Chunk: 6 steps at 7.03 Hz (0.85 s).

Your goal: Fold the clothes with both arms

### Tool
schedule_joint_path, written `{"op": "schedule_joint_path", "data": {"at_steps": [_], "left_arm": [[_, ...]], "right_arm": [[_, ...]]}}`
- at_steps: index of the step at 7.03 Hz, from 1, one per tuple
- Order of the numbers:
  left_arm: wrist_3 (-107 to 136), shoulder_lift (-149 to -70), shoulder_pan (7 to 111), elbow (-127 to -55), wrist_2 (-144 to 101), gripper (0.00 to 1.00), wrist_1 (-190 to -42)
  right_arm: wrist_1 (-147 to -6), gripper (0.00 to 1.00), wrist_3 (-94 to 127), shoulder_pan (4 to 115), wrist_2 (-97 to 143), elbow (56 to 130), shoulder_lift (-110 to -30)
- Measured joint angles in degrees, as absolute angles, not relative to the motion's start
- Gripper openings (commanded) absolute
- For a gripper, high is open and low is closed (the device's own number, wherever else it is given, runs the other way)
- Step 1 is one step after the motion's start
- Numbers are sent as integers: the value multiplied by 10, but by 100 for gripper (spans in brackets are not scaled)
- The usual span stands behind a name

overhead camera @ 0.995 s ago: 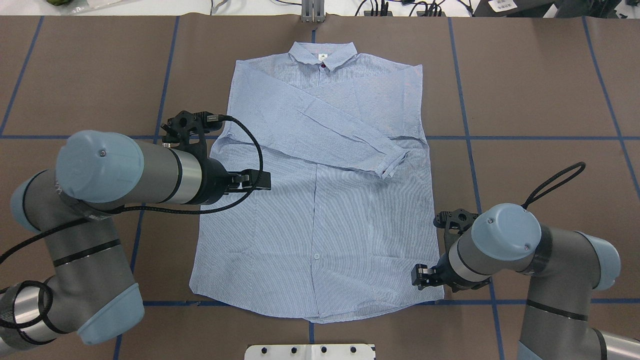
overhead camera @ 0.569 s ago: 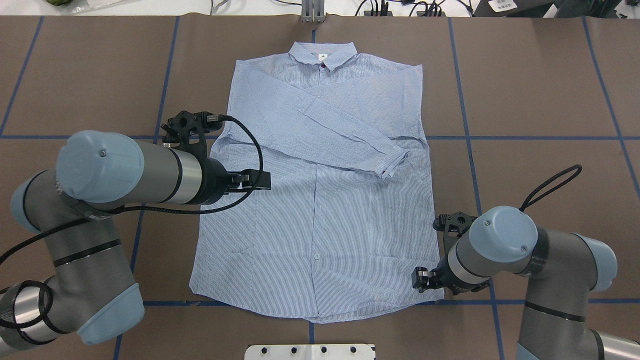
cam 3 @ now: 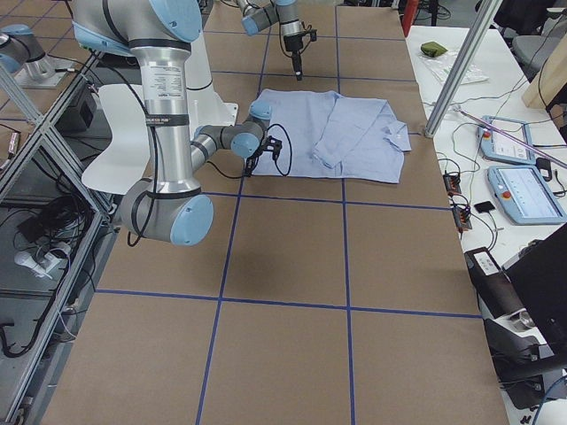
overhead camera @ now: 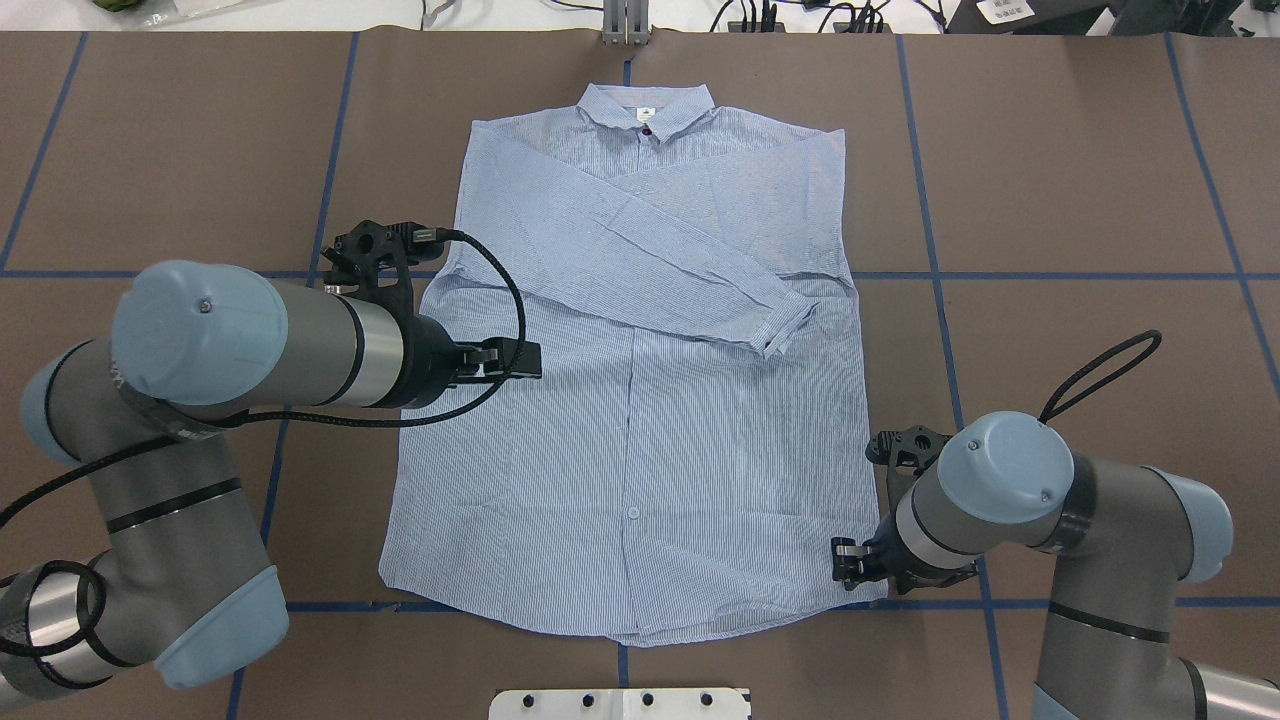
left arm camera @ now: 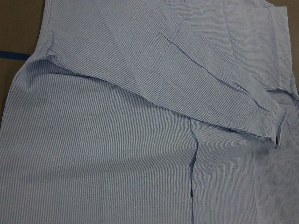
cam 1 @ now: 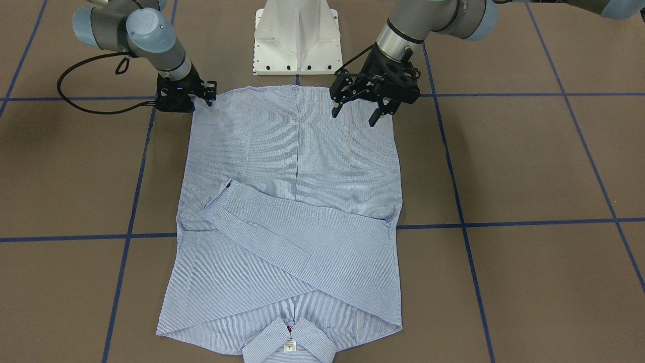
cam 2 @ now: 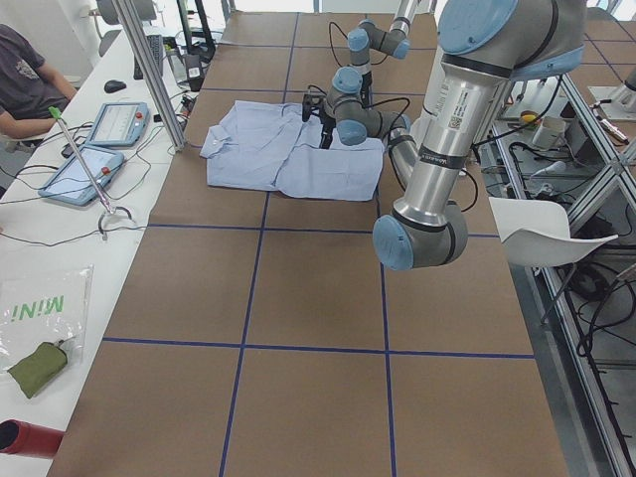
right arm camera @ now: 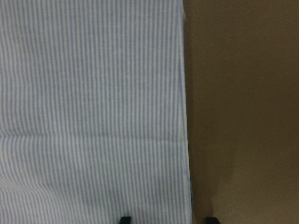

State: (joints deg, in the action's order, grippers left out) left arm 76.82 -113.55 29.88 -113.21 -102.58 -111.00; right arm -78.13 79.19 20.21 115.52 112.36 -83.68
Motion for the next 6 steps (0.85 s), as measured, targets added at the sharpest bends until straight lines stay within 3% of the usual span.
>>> {"op": "schedule_joint_path", "data": {"at_steps": [5,6], "left_arm": [[768,-1136,300,-1130,-1025,100,-1110],[768,-1136,300,-1130,-1025,100,-1110]], "right_arm": [[-781,35,792,203,1160,1123,-838],[-781,24,792,203,1160,1124,-838]]}}
